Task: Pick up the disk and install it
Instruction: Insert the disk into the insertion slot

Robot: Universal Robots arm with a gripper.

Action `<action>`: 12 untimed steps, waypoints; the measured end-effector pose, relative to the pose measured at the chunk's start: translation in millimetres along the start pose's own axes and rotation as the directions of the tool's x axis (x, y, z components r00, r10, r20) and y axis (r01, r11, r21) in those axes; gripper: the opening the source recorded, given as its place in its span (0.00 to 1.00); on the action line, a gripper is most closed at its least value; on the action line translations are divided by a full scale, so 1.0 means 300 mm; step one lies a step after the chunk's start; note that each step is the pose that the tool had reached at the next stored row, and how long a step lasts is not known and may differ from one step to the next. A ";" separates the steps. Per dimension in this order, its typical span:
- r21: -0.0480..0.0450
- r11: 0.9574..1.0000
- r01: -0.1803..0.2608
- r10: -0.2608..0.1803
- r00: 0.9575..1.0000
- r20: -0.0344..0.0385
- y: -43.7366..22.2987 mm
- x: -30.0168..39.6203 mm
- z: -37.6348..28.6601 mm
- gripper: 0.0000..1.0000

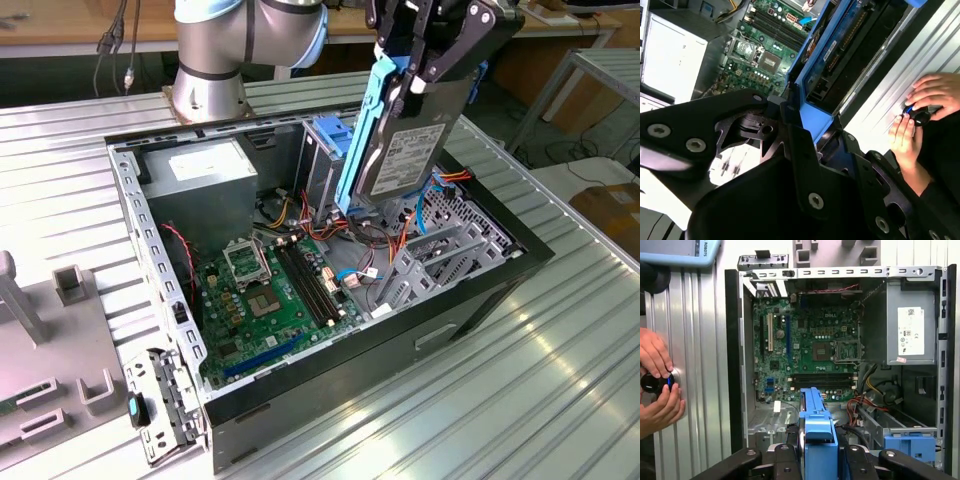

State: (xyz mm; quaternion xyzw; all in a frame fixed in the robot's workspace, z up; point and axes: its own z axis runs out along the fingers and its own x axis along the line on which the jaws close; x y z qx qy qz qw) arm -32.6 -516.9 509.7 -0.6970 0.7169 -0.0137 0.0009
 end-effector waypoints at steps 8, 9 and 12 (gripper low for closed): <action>0.000 1.000 0.000 0.000 1.000 -0.003 -0.081 0.037 0.020 0.37; 0.000 1.000 0.000 0.000 1.000 -0.003 -0.087 0.037 0.021 0.37; 0.000 1.000 0.000 0.000 1.000 -0.006 -0.100 0.052 0.027 0.37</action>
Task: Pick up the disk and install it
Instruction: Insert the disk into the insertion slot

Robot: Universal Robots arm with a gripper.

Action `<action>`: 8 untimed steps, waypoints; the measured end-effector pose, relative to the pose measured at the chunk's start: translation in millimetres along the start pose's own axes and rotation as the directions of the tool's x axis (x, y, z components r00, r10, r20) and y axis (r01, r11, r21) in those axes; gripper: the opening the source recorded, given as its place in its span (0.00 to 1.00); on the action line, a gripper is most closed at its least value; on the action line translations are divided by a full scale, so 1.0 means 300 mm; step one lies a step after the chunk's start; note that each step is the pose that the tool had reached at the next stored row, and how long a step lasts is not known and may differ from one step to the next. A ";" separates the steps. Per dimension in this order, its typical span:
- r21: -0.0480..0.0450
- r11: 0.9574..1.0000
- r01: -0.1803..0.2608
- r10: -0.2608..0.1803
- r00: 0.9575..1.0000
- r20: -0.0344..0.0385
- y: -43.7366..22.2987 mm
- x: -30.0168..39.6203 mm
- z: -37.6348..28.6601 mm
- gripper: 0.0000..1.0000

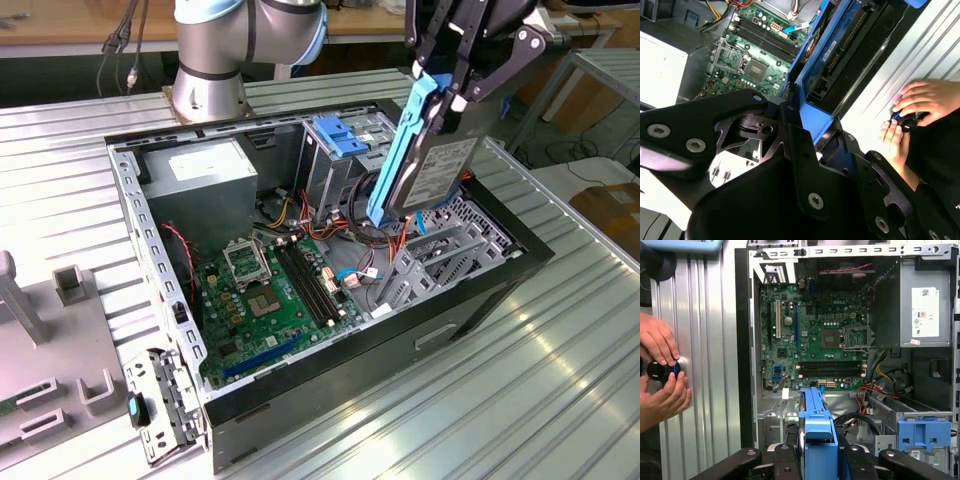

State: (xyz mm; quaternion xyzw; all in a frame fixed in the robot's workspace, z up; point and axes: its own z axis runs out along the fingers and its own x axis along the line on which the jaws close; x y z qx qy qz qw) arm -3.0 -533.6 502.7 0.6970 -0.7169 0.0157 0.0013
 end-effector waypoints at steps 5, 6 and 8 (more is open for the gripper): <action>0.000 1.000 0.000 0.000 1.000 -0.001 -0.036 0.027 0.014 0.37; 0.000 1.000 0.000 0.000 1.000 -0.001 -0.045 0.031 0.016 0.37; 0.000 1.000 0.004 -0.004 1.000 -0.001 -0.060 0.033 0.020 0.37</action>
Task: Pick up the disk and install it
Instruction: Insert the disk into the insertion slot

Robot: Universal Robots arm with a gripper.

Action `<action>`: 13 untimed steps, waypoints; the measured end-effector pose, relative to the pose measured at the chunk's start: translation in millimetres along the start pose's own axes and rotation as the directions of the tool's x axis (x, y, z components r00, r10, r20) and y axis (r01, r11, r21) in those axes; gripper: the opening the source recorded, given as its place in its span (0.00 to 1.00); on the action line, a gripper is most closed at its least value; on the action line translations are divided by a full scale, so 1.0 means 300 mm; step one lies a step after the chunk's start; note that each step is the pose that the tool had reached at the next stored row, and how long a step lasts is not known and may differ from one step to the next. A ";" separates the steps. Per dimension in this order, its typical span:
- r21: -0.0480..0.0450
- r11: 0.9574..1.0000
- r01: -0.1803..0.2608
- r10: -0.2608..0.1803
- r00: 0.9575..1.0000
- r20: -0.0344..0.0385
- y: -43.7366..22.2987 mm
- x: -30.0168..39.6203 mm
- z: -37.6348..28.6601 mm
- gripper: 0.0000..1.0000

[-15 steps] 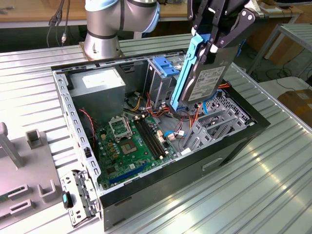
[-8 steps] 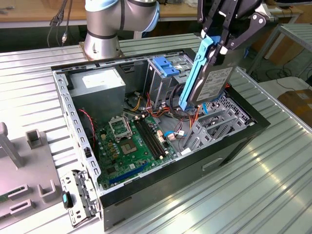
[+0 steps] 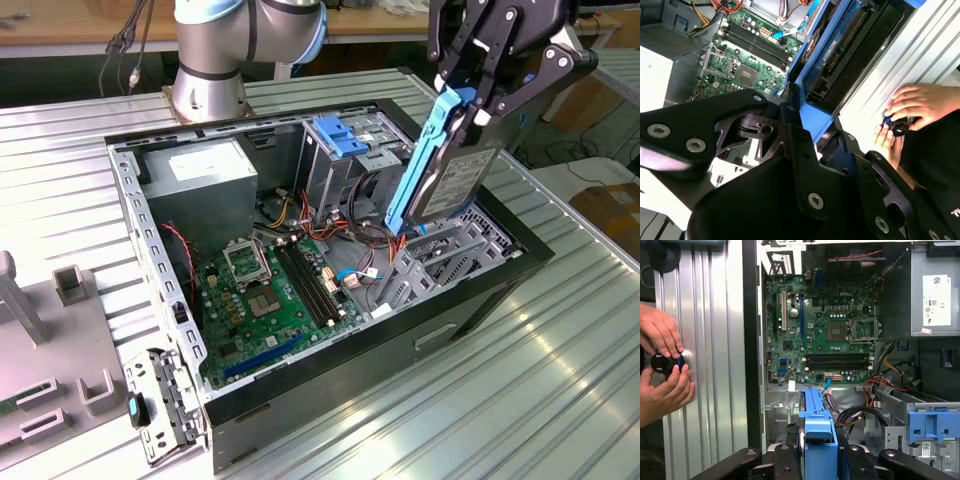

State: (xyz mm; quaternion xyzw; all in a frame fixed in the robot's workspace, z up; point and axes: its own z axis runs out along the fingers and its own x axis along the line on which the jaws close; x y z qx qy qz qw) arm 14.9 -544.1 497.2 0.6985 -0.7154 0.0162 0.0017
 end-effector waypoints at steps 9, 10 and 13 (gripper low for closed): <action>0.000 1.000 0.008 -0.008 1.000 0.000 -0.067 -0.002 0.028 0.37; 0.000 1.000 0.008 -0.008 1.000 0.000 -0.074 -0.001 0.030 0.37; -0.001 1.000 0.008 -0.008 1.000 0.000 -0.095 0.002 0.040 0.37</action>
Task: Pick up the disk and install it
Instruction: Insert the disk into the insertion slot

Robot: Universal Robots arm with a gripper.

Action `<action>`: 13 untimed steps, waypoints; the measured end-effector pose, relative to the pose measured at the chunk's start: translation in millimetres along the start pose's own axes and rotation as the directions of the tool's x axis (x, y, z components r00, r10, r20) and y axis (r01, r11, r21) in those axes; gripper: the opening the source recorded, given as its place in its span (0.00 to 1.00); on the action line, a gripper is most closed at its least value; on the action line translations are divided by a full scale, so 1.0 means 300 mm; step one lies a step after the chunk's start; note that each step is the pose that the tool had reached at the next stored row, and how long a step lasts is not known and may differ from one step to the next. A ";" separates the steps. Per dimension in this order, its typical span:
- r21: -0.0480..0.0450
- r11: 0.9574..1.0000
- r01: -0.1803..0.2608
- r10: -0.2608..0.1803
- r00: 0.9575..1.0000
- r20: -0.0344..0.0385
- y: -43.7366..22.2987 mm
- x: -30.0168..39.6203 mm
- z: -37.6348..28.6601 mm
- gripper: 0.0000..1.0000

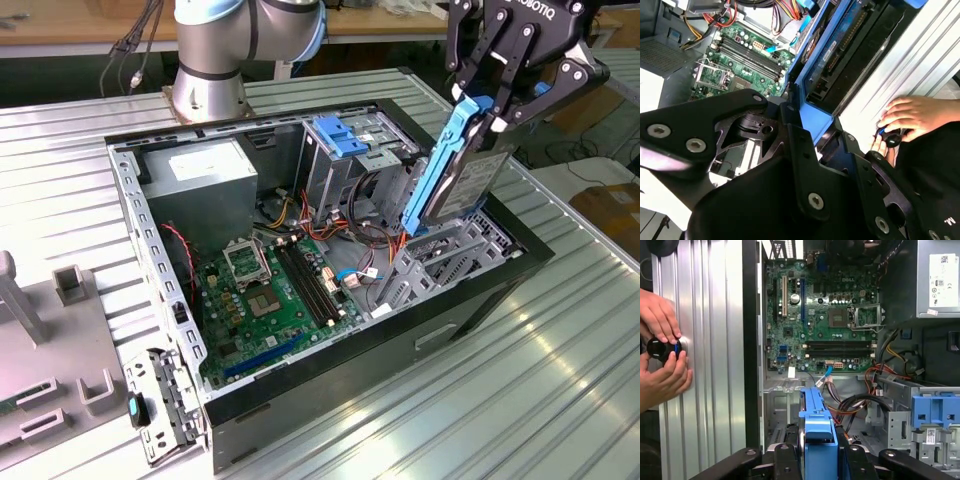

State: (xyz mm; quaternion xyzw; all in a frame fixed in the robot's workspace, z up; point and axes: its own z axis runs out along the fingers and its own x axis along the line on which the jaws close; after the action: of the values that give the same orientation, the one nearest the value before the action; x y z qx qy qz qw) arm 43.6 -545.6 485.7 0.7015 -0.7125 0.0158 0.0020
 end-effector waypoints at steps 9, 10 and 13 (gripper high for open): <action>-0.001 0.999 -0.048 0.048 0.999 -0.001 -0.022 0.011 0.040 0.37; -0.001 0.999 -0.048 0.048 0.999 -0.001 -0.022 0.013 0.043 0.37; -0.001 0.999 -0.048 0.048 0.999 -0.001 -0.025 0.023 0.056 0.37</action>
State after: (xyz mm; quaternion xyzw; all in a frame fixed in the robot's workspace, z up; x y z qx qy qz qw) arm 51.2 -553.0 469.3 0.6842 -0.7291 0.0157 0.0024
